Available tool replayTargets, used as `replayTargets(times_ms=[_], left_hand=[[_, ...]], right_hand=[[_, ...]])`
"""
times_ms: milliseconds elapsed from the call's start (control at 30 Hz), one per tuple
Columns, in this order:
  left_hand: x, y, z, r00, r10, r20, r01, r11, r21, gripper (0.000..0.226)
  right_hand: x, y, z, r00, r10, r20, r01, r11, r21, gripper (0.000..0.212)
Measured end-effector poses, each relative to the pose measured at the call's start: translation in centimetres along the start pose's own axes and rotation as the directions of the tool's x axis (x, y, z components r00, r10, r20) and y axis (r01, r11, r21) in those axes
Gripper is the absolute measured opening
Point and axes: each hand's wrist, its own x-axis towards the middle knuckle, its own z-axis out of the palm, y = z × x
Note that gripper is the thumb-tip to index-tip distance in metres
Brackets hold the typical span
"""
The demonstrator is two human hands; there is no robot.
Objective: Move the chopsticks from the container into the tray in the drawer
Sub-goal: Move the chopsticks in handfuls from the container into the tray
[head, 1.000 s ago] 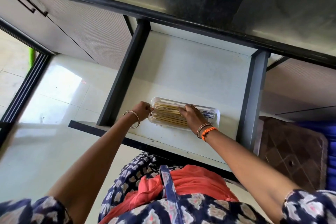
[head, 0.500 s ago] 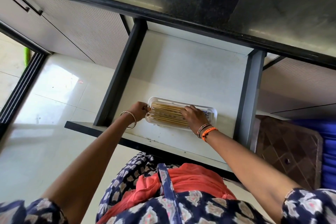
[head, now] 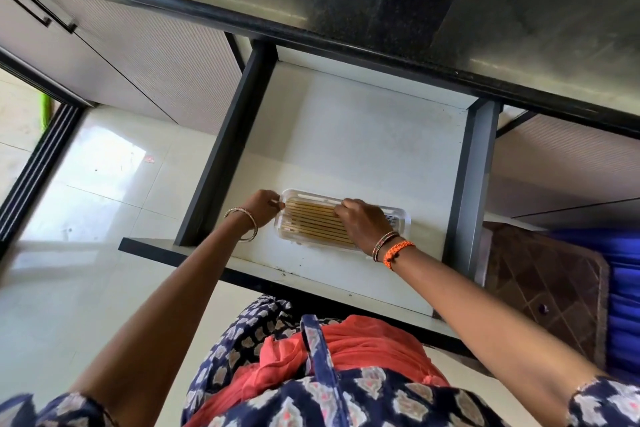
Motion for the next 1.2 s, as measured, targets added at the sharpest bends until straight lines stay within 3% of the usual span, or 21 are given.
replayTargets(times_ms=[67, 167, 267, 367, 433, 533, 733, 867, 967, 1067, 1200], left_hand=[[0.3, 2.1, -1.5, 0.987, 0.039, -0.157, -0.06, 0.989, -0.136, 0.03], [1.0, 6.8, -4.7, 0.915, 0.015, -0.404, -0.189, 0.9, -0.394, 0.033], [2.6, 13.7, -8.3, 0.864, 0.117, -0.49, -0.377, 0.794, -0.476, 0.033], [4.3, 21.3, -11.7, 0.802, 0.273, -0.531, -0.535, 0.724, -0.435, 0.031], [5.5, 26.1, -13.6, 0.758, 0.359, -0.545, -0.609, 0.69, -0.391, 0.031], [7.4, 32.0, -16.1, 0.681, 0.475, -0.557, -0.685, 0.682, -0.256, 0.032], [11.7, 37.5, -19.0, 0.611, 0.594, -0.524, -0.732, 0.675, -0.089, 0.039], [14.0, 37.2, -19.0, 0.634, 0.591, -0.499, -0.728, 0.673, -0.128, 0.037], [14.8, 36.9, -18.7, 0.636, 0.594, -0.492, -0.73, 0.67, -0.134, 0.034], [14.6, 36.7, -18.5, 0.631, 0.582, -0.513, -0.73, 0.669, -0.139, 0.032], [13.1, 36.7, -18.6, 0.606, 0.529, -0.594, -0.731, 0.665, -0.154, 0.036]], right_hand=[[0.3, 0.4, -3.0, 0.969, -0.06, -0.241, 0.075, 0.996, 0.054, 0.028], [2.0, 3.5, -9.1, 0.778, 0.189, -0.599, -0.015, 0.959, 0.283, 0.026], [4.7, 8.1, -16.7, 0.579, 0.369, -0.727, -0.108, 0.918, 0.381, 0.024], [8.7, 11.0, -23.4, 0.487, 0.415, -0.769, -0.13, 0.905, 0.406, 0.026], [11.7, 12.4, -27.3, 0.476, 0.399, -0.783, -0.143, 0.914, 0.379, 0.026], [17.2, 14.8, -32.6, 0.518, 0.399, -0.756, -0.221, 0.917, 0.332, 0.023], [26.5, 19.2, -37.7, 0.646, 0.622, -0.443, -0.457, 0.78, 0.428, 0.032], [30.0, 20.9, -37.6, 0.766, 0.578, -0.28, -0.329, 0.728, 0.602, 0.037], [31.0, 20.9, -37.9, 0.81, 0.525, -0.262, -0.249, 0.712, 0.657, 0.02], [30.9, 20.7, -38.3, 0.755, 0.549, -0.358, -0.182, 0.701, 0.69, 0.02], [28.1, 19.9, -40.3, 0.57, 0.662, -0.487, 0.011, 0.586, 0.81, 0.019]])
